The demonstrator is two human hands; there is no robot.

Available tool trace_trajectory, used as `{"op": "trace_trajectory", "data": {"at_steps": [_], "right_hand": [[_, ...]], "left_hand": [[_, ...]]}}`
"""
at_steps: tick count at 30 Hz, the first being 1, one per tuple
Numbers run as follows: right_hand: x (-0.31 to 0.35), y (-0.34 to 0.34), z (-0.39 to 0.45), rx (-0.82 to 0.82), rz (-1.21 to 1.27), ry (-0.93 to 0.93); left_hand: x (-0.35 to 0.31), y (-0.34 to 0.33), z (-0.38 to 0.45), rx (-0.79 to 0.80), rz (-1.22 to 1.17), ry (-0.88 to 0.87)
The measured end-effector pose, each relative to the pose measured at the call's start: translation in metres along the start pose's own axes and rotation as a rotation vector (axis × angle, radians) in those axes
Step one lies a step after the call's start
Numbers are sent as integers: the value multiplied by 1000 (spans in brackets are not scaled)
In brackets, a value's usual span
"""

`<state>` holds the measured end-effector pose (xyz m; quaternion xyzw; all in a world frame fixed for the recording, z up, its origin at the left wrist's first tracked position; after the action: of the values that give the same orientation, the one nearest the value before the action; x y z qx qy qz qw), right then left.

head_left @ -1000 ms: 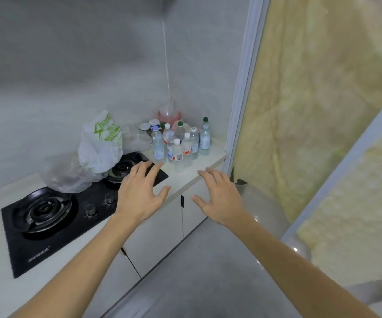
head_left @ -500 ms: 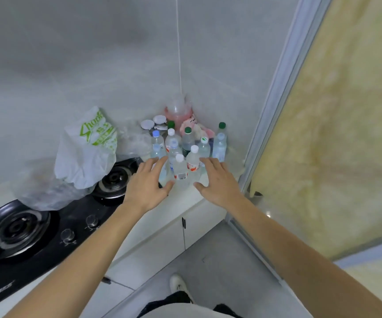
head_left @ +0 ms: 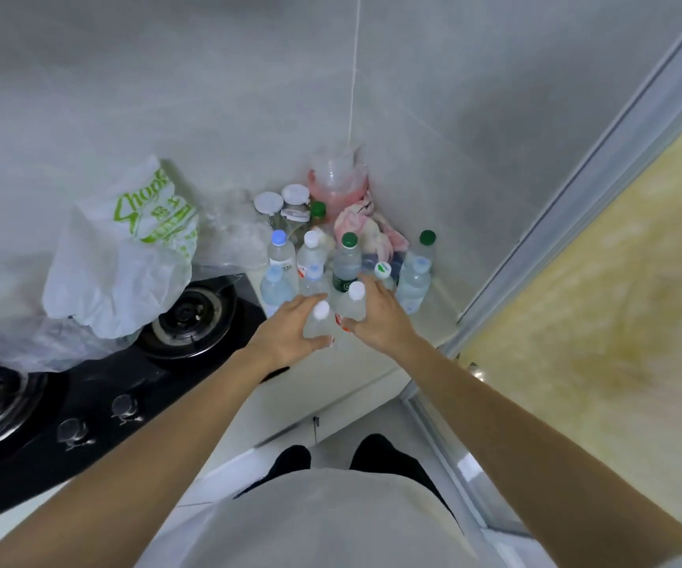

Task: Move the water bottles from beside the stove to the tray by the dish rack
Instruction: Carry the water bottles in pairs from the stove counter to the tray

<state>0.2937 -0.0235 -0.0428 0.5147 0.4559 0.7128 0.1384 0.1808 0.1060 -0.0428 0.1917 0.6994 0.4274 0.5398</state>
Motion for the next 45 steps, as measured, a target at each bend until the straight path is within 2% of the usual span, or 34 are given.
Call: {"op": "trace_trajectory", "data": {"at_steps": [6, 12, 17, 27, 32, 37, 45], "right_hand": [[-20, -24, 12, -35, 157, 0], [-41, -47, 10, -2, 246, -114], [-39, -49, 13, -12, 260, -42], [-39, -41, 20, 44, 251, 90], [-35, -35, 19, 164, 321, 155], [-15, -33, 14, 338, 412, 215], [88, -24, -11, 532, 517, 395]], "left_hand": [[17, -21, 8, -76, -218, 141], [26, -36, 13, -89, -253, 237], [37, -50, 12, -143, -329, 339], [36, -46, -7, -293, -343, 406], [40, -41, -38, -365, -356, 487], [36, -16, -81, -530, -392, 570], [26, 54, -184, -797, -488, 674]]}}
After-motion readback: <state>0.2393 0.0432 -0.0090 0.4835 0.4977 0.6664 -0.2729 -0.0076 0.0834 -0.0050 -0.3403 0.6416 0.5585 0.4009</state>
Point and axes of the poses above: each hand's wrist, its own z-axis towards the middle knuckle, its own y-axis out of the back of the hand, x = y × z, the point moved 9 cm from there along z, towards the middle knuckle, and after that the axes turned 14 degrees about -x, right-handed, at the moved point
